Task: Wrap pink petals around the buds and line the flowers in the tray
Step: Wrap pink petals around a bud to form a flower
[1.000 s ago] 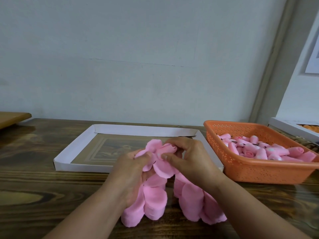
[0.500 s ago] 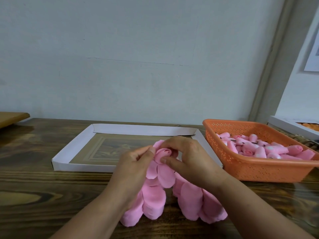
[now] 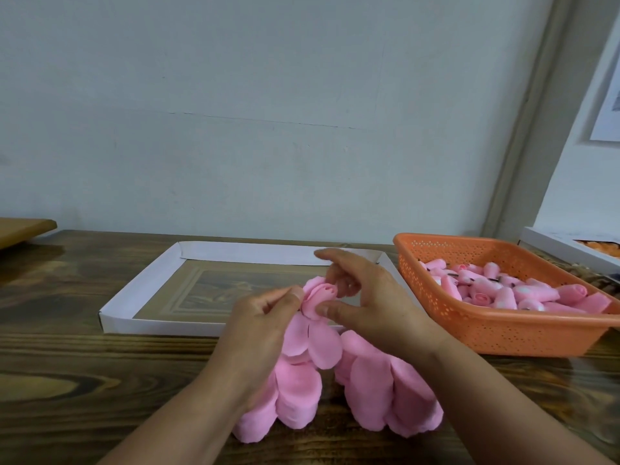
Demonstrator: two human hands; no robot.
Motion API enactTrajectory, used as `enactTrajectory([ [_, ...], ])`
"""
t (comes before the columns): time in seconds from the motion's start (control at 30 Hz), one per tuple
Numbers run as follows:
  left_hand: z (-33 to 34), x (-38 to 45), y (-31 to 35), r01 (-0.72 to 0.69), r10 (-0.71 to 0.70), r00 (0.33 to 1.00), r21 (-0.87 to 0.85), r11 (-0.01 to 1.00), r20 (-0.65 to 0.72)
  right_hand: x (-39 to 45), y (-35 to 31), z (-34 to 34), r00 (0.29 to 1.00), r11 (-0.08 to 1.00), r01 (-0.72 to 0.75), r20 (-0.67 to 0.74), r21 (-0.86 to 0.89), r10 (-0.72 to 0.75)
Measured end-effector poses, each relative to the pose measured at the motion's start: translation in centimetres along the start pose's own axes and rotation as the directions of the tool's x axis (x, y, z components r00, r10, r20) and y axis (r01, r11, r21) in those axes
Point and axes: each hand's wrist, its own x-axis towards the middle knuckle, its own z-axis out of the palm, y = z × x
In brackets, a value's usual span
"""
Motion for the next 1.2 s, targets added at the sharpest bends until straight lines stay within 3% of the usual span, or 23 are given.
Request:
enactTrajectory([
  [0.1,-0.1,0.1,0.0,0.022,-0.023,0.999,0.01,1.0,0.026,0.0,0.1,-0.2,0.999,1.0,0.016,0.046,-0.009,-0.016],
  [0.23,-0.5,0.5,-0.3,0.074,-0.075,0.997,-0.052,0.996,-0.025,-0.2,-0.1,0.1,1.0,0.997,-0.02,-0.021,0.074,0.022],
  [0.4,-0.6,0.8,-0.4,0.251,-0.228,0.968,-0.404,0.88,0.105,-0.2,-0.3,0.5,0.987,0.992,-0.051,-0.145,0.113,0.067],
  [0.53,-0.4,0.8,-0.4,0.229,-0.178,0.973,-0.517,0.825,0.147,-0.1,-0.5,0.6,0.971,0.984,-0.068,-0.215,0.167,0.104],
  [0.83,0.2,0.4,-0.8,0.182,-0.2,0.979,-0.245,0.952,-0.048,-0.2,-0.6,1.2,0.985,0.981,0.005,-0.173,0.196,0.029],
  [1.03,0.3,0.2,-0.4,0.136,-0.15,0.983,-0.127,0.983,-0.108,-0.4,-0.8,1.0,0.992,0.993,0.115,-0.048,0.02,-0.114],
  [1.2,0.2,0.1,-0.3,0.129,-0.128,0.991,0.002,0.992,-0.048,-0.5,-1.5,1.4,0.965,0.956,0.261,0.073,-0.132,-0.253],
])
